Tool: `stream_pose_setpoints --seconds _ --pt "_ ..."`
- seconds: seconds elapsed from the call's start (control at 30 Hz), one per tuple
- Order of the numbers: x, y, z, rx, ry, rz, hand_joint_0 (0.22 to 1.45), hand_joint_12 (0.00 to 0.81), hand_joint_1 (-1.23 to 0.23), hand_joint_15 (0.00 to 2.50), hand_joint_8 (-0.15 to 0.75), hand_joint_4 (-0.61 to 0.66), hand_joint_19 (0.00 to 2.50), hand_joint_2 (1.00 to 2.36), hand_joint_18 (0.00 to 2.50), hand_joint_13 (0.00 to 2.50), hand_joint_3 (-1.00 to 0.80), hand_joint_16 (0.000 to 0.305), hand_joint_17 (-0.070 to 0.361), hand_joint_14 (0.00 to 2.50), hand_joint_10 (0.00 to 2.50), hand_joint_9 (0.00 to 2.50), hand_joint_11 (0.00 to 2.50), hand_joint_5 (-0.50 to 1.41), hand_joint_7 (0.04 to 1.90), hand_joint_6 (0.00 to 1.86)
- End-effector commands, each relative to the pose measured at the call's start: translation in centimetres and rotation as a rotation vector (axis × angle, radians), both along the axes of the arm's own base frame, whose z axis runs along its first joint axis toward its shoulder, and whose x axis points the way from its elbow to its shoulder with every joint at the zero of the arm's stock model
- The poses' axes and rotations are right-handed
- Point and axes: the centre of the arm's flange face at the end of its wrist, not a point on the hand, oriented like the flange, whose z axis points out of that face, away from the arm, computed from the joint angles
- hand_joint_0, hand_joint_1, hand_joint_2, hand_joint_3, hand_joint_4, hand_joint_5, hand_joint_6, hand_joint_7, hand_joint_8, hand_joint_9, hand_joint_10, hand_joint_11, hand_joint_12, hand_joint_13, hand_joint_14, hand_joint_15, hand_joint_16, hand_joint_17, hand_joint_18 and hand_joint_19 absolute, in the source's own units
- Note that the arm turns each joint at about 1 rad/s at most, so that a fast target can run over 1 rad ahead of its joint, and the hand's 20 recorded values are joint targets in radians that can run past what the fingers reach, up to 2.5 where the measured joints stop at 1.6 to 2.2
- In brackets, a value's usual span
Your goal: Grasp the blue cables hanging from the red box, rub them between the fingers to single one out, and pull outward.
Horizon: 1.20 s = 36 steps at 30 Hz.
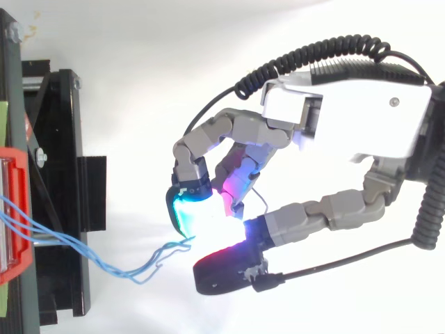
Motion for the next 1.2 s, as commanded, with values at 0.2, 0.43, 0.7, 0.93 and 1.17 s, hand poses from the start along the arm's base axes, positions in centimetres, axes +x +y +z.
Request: stream_pose_setpoints --seconds 0.2,0.43,0.7,0.93,1.17 --pt "0.0 0.01 -0.01 0.0 0.0 0.0 0.59 0.418 -0.81 0.61 0.305 0.02 0.46 1.0 0.8 0.93 0.01 0.056 0.125 0.02 0.02 1.18 0.56 -0.06 1.1 0.87" --pt "0.0 0.01 -0.01 0.0 0.0 0.0 0.59 0.417 -0.81 0.62 0.301 0.01 0.47 1.0 0.81 0.94 0.01 0.056 0.125 0.02 0.02 1.19 0.54 -0.06 1.1 0.87" --pt "0.0 0.01 -0.01 0.0 0.0 0.0 0.59 0.417 -0.81 0.62 0.296 0.01 0.47 1.0 0.81 0.93 0.01 0.056 0.125 0.02 0.02 1.18 0.5 -0.06 1.1 0.87" --pt "0.0 0.01 -0.01 0.0 0.0 0.0 0.59 0.415 -0.81 0.62 0.28 0.02 0.48 1.0 0.81 0.93 0.01 0.055 0.125 0.02 0.01 1.15 0.48 -0.06 1.1 0.87" --pt "0.0 -0.1 -0.01 0.0 0.0 -0.001 0.59 0.411 -0.81 0.61 0.276 0.02 0.48 1.0 0.81 0.93 0.01 0.056 0.125 0.02 0.01 1.15 0.45 -0.06 1.1 0.87"
